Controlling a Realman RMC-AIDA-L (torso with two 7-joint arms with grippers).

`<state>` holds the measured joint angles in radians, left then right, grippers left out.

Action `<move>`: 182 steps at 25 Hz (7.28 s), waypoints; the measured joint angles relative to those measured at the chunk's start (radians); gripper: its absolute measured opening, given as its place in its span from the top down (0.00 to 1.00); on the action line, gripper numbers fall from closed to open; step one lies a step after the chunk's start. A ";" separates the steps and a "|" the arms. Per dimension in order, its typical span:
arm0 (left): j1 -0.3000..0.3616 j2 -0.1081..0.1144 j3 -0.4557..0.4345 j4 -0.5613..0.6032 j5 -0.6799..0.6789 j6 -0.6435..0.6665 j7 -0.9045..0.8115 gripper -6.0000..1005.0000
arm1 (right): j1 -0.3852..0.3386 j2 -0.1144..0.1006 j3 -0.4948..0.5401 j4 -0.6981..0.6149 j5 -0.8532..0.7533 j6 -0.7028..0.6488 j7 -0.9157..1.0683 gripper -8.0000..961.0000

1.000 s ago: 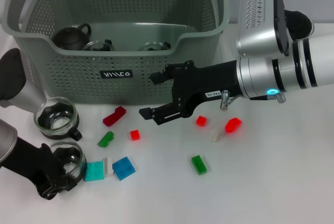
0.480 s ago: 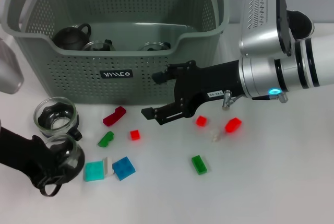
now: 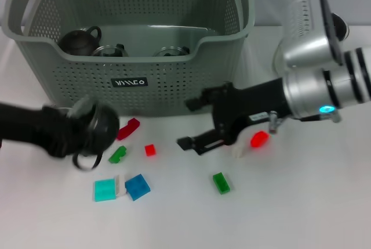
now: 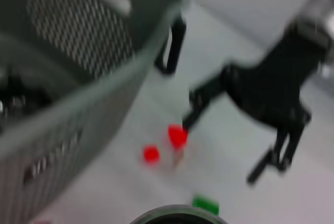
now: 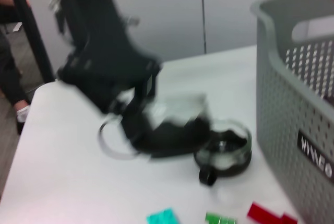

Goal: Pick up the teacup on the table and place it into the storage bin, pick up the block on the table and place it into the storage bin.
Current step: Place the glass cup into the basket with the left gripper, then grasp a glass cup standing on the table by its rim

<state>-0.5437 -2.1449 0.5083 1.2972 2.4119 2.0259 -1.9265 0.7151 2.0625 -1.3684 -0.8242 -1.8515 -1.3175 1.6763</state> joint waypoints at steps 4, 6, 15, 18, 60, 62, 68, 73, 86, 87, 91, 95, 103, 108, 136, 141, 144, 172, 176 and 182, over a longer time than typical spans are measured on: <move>-0.019 0.021 -0.008 0.001 -0.126 -0.005 -0.051 0.95 | 0.002 -0.020 0.072 -0.002 -0.053 -0.103 0.051 0.03; -0.051 0.046 -0.019 0.000 -0.183 -0.015 -0.096 0.95 | 0.002 -0.030 0.112 0.008 -0.058 -0.146 0.058 0.03; -0.245 0.195 0.047 -0.206 -0.236 -0.268 -0.131 0.94 | -0.018 -0.030 0.189 0.018 -0.067 -0.228 0.065 0.03; -0.286 0.223 0.176 -0.302 -0.214 -0.450 -0.129 0.94 | -0.020 -0.019 0.185 0.018 -0.083 -0.232 0.061 0.03; -0.432 0.048 0.488 -0.609 0.233 -1.221 -0.239 0.93 | -0.017 0.015 0.185 0.033 -0.134 -0.170 0.058 0.03; -0.429 0.046 0.496 -0.610 0.234 -1.218 -0.236 0.93 | -0.017 0.015 0.184 0.033 -0.133 -0.169 0.056 0.03; -0.424 0.038 0.524 -0.607 0.234 -1.221 -0.241 0.93 | -0.019 0.015 0.183 0.033 -0.133 -0.166 0.055 0.03; -0.420 0.037 0.525 -0.609 0.234 -1.224 -0.239 0.93 | -0.021 0.016 0.184 0.033 -0.133 -0.166 0.054 0.03; -0.418 0.037 0.525 -0.603 0.234 -1.219 -0.235 0.55 | -0.023 0.018 0.182 0.042 -0.133 -0.153 0.040 0.03; -0.418 0.038 0.523 -0.599 0.234 -1.215 -0.237 0.52 | -0.023 0.018 0.183 0.042 -0.133 -0.153 0.040 0.03; -0.384 0.040 0.514 -0.491 0.230 -1.146 -0.262 0.31 | -0.025 0.018 0.185 0.043 -0.133 -0.152 0.043 0.03; -0.335 0.036 0.497 -0.309 0.202 -1.026 -0.296 0.23 | -0.027 0.016 0.187 0.046 -0.133 -0.152 0.050 0.03; -0.197 0.032 0.347 0.073 -0.142 -0.620 -0.264 0.17 | -0.030 0.014 0.189 0.047 -0.133 -0.152 0.032 0.03; -0.064 0.029 0.334 0.201 -0.388 -0.394 -0.070 0.17 | -0.034 0.013 0.195 0.047 -0.128 -0.157 0.001 0.03; 0.122 -0.020 0.350 0.178 0.213 -0.325 0.371 0.17 | -0.020 0.039 0.155 0.191 0.005 -0.067 -0.215 0.03; 0.133 -0.025 0.412 0.162 0.256 -0.377 0.357 0.17 | -0.008 0.039 0.163 0.191 0.017 -0.058 -0.211 0.03; 0.126 -0.023 0.436 0.140 0.289 -0.407 0.343 0.17 | -0.006 0.039 0.163 0.191 0.019 -0.048 -0.208 0.03; -0.031 0.025 0.486 -0.134 0.420 -0.529 0.250 0.18 | -0.011 0.039 0.160 0.231 0.058 -0.048 -0.173 0.04; -0.038 0.025 0.486 -0.154 0.421 -0.538 0.241 0.18 | -0.012 0.039 0.161 0.240 0.058 -0.052 -0.173 0.04; -0.052 0.025 0.488 -0.185 0.443 -0.532 0.218 0.20 | -0.013 0.039 0.159 0.243 0.058 -0.050 -0.166 0.04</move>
<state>-0.5959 -2.1204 0.9960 1.1126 2.8546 1.4941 -1.7086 0.7024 2.1016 -1.2096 -0.5813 -1.7931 -1.3679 1.5102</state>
